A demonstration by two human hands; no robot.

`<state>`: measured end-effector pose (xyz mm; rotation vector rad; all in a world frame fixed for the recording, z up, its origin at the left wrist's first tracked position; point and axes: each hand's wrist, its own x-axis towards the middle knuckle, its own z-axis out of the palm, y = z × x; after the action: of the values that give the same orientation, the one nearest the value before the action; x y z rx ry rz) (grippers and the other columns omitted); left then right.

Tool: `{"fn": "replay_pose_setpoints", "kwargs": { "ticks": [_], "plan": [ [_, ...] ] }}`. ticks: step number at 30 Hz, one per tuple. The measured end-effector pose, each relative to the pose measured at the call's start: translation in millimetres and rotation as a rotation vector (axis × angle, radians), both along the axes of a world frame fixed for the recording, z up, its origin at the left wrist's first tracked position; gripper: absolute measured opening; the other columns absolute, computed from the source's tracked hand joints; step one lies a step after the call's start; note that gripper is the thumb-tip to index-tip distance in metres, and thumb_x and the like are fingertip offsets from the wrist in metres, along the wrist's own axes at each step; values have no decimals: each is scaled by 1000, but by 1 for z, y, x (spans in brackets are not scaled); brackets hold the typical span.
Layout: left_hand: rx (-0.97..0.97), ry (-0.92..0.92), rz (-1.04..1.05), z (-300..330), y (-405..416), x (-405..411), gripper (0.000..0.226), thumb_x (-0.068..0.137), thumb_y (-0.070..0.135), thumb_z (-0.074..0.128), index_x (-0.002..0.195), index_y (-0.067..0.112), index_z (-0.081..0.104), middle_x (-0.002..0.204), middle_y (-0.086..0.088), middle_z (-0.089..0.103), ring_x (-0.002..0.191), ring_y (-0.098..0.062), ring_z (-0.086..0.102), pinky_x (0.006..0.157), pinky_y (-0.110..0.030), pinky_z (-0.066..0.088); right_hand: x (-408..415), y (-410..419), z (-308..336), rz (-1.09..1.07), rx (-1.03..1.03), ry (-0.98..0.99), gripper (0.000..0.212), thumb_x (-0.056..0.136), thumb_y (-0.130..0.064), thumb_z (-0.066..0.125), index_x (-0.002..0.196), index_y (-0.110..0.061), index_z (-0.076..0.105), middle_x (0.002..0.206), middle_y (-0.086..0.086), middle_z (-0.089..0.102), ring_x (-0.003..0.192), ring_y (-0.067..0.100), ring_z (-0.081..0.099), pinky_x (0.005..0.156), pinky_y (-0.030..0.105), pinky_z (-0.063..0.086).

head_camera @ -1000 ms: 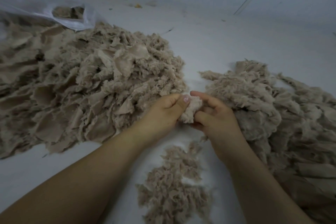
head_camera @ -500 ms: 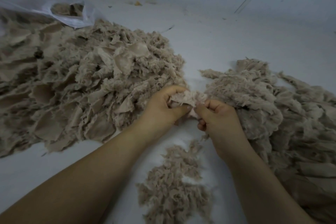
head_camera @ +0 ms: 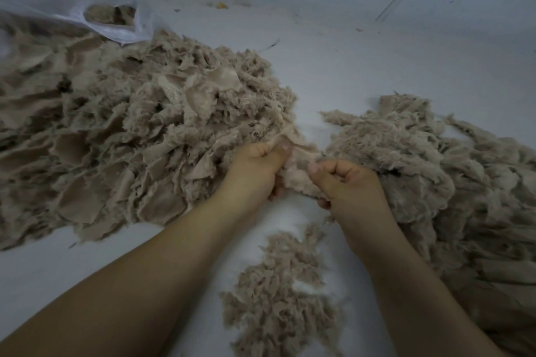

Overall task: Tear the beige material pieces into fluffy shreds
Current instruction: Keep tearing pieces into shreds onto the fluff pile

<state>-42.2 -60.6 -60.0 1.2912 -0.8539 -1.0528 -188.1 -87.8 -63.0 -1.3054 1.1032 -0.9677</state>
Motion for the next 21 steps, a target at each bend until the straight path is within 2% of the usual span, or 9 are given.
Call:
{"fn": "replay_pose_setpoints", "kwargs": {
  "ticks": [2, 4, 6, 8, 12, 15, 17, 19, 21],
  "plan": [
    [-3, 126, 81, -1, -2, 7, 40, 100, 25, 53, 62, 13, 50, 40, 4, 40, 36, -14, 39, 38, -21, 26, -2, -4, -2, -78, 48, -7, 30, 93, -23, 71, 63, -23, 71, 56, -2, 58, 44, 7, 45, 42, 23, 40],
    [-9, 173, 63, -2, -1, 12, 41, 100, 24, 53, 61, 13, 47, 39, 5, 36, 35, -15, 38, 40, -22, 24, -4, -6, -4, -119, 87, -60, 25, 94, -22, 69, 70, -23, 70, 67, 0, 63, 52, 10, 49, 46, 21, 43],
    [-9, 139, -25, -5, 2, 13, 43, 97, 24, 57, 57, 13, 48, 39, 0, 34, 35, -18, 38, 40, -20, 26, -4, -6, -4, -126, 94, -110, 15, 93, -14, 69, 82, -24, 67, 87, 3, 67, 69, 15, 58, 55, 22, 49],
    [-2, 74, -130, -4, 4, 12, 41, 94, 25, 62, 57, 11, 51, 41, -3, 34, 36, -19, 38, 41, -20, 28, -3, -4, -4, -109, 69, -120, 26, 86, -3, 73, 91, -27, 65, 102, 5, 65, 81, 18, 63, 64, 26, 53],
    [-43, 135, -250, -1, 5, 15, 38, 84, 25, 70, 56, 7, 53, 42, -4, 37, 37, -17, 35, 46, -28, 26, -3, -2, 1, -47, 43, -148, 29, 79, -3, 81, 94, -25, 68, 86, -1, 60, 66, 11, 61, 54, 19, 51],
    [-48, 117, -350, -1, 5, 18, 35, 85, 18, 65, 53, 8, 58, 42, -2, 45, 37, -14, 34, 44, -25, 28, -3, -3, 2, 48, 44, -157, 30, 81, -2, 78, 103, -21, 71, 72, -12, 51, 62, 3, 55, 60, 15, 51],
    [-41, 63, -380, -1, 4, 17, 37, 90, 19, 64, 55, 7, 59, 43, -2, 47, 37, -13, 35, 42, -24, 29, -2, -1, 3, 74, 20, -148, 21, 84, -4, 76, 96, -21, 75, 65, -16, 57, 61, 1, 59, 60, 14, 51],
    [-29, 22, -391, -1, 3, 16, 41, 88, 32, 66, 56, 7, 59, 43, -3, 44, 37, -14, 36, 42, -23, 31, -2, 2, 5, 89, -1, -128, 10, 89, -13, 73, 81, -19, 77, 71, 0, 70, 70, 11, 66, 60, 21, 56],
    [-24, 6, -369, 0, 4, 16, 44, 84, 44, 63, 54, 11, 59, 40, -2, 40, 38, -15, 36, 42, -23, 32, -3, 3, 5, 94, 12, -120, 18, 93, -22, 69, 82, -10, 78, 84, 26, 71, 77, 28, 67, 65, 36, 61]
  ]
}}
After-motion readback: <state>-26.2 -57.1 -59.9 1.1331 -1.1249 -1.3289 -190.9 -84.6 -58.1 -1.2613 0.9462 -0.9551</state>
